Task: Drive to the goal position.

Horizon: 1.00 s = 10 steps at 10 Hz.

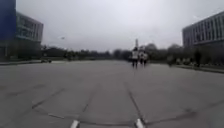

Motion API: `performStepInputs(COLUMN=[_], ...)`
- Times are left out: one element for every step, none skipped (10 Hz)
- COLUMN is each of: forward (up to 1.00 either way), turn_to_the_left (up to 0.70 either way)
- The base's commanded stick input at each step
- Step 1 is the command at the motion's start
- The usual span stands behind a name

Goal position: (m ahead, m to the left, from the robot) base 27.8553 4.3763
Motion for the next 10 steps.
performStepInputs(forward=[1.00, 1.00, 1.00, 1.00, 1.00, 1.00, 1.00, 1.00, 1.00, 1.00], turn_to_the_left=[0.00, 0.00, 0.00, 0.00, 0.00, 0.00, 0.00, -0.05, -0.40, -0.40])
